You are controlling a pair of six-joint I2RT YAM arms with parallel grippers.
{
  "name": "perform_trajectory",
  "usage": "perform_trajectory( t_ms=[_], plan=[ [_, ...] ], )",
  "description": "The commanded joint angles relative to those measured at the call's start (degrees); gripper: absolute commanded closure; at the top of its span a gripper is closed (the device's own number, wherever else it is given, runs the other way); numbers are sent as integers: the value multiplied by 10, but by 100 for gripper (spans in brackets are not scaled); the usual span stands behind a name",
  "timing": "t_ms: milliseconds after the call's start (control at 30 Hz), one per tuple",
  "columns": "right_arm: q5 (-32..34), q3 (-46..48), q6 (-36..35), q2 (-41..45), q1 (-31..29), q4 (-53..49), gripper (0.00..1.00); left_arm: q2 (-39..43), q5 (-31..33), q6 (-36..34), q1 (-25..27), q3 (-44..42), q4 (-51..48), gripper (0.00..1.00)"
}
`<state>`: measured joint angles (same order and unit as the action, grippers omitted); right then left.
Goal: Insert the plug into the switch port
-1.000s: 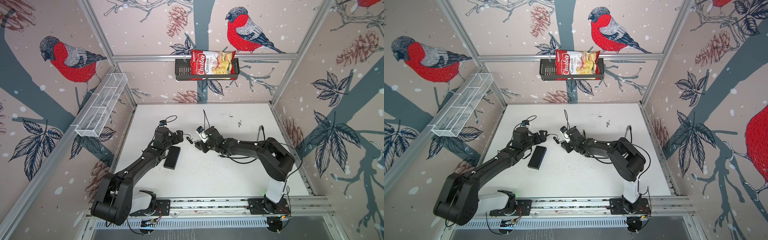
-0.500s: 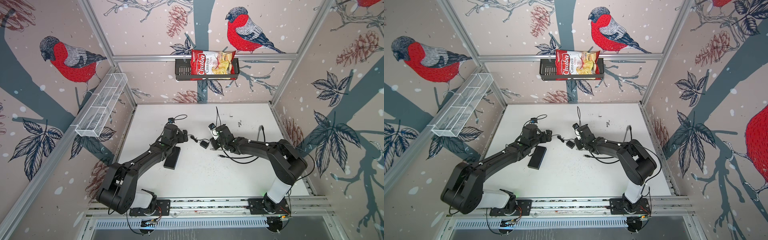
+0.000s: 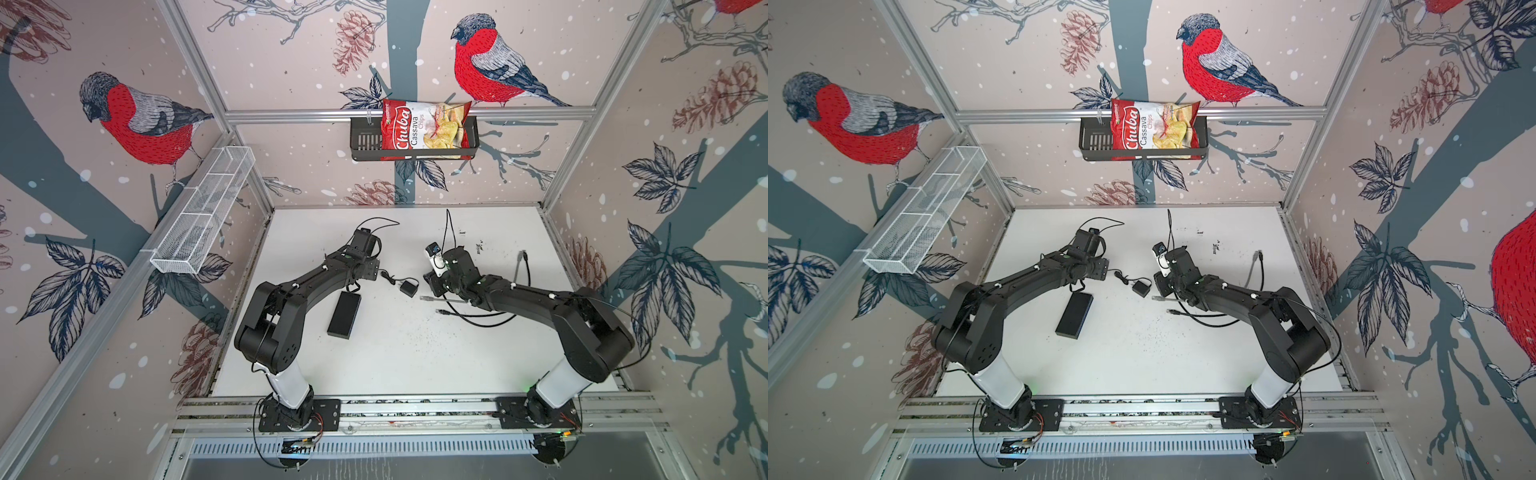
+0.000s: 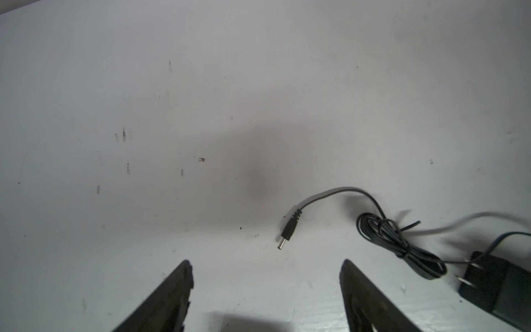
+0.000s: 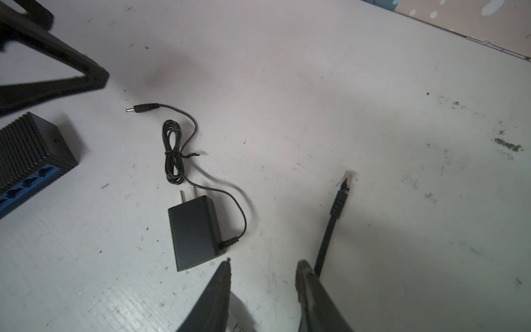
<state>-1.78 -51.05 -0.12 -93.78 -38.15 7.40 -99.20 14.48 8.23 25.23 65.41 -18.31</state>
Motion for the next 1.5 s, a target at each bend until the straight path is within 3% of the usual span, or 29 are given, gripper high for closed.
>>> perform_trajectory(
  t_ms=[0,600,900,1067,1100,1133,1333,1467],
  plan=[
    [-23,2,13,5,4,24,59,-17,-21,-29,-1,11,-51,25],
    [-58,16,57,13,32,66,57,-104,-34,-49,-9,92,-102,43],
    [-64,77,56,101,40,137,57,-152,-37,-58,-17,127,-114,46],
    [-38,99,60,167,40,159,40,-165,-49,-62,-23,133,-114,53],
    [-32,102,61,181,40,163,30,-168,-49,-62,-22,135,-114,54],
    [-24,107,62,197,40,168,2,-170,-49,-63,-22,136,-115,56],
    [31,121,72,267,40,188,1,-176,-58,-69,-23,140,-116,65],
    [49,101,69,258,41,169,1,-177,-58,-72,-23,138,-121,71]
  ],
)
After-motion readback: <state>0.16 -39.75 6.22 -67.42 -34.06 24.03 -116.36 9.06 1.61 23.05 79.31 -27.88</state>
